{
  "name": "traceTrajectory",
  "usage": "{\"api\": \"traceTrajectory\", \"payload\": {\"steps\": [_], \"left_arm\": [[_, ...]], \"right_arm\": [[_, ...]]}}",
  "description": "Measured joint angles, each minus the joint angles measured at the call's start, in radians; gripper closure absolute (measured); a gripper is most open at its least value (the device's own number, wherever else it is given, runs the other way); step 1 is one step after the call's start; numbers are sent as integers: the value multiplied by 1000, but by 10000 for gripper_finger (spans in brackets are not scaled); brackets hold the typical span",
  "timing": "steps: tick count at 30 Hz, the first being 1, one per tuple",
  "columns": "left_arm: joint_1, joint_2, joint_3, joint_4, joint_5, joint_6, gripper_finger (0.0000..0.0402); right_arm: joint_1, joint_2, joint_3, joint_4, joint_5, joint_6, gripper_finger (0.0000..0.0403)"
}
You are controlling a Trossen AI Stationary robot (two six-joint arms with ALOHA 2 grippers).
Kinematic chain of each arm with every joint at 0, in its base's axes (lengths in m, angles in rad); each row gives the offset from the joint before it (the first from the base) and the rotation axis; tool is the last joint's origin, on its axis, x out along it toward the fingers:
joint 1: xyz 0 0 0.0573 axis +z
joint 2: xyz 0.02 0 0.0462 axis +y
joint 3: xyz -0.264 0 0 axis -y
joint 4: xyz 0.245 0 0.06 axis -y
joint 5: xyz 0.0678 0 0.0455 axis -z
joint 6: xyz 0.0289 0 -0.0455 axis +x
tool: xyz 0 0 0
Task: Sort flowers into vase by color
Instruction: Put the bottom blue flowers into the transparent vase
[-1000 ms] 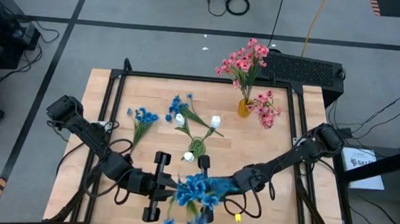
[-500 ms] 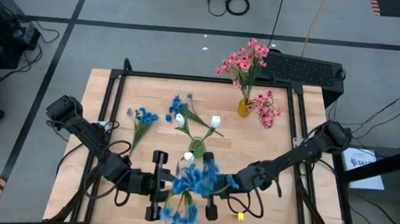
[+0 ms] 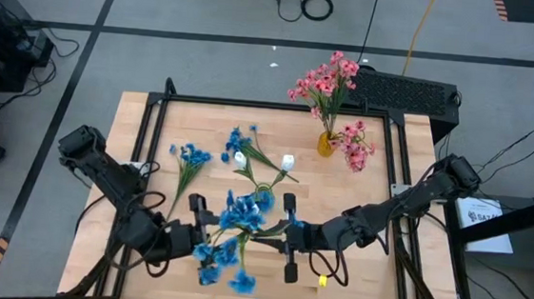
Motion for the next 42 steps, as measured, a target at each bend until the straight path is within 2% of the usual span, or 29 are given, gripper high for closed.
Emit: {"api": "traceTrajectory", "payload": {"steps": [4, 8, 17, 25, 32, 39, 42], "left_arm": [[19, 0, 55, -172, -13, -98, 210], [37, 0, 120, -348, 21, -182, 210], [50, 0, 258, -599, 43, -267, 210], [42, -1, 323, -771, 42, -359, 210], [30, -46, 325, -909, 42, -481, 213], [43, -63, 325, -952, 117, -501, 265], [61, -63, 325, -973, 125, -521, 276]], "right_arm": [[-5, 0, 0, -7, -4, 16, 403], [-14, 0, 0, -31, -3, 24, 403], [-20, 0, 0, -51, -3, 26, 403], [-21, 0, 1, -57, -3, 19, 402], [-21, 0, 1, -57, -3, 19, 402], [-21, 0, 1, -57, -3, 19, 402], [-21, 0, 1, -57, -3, 19, 402]]}}
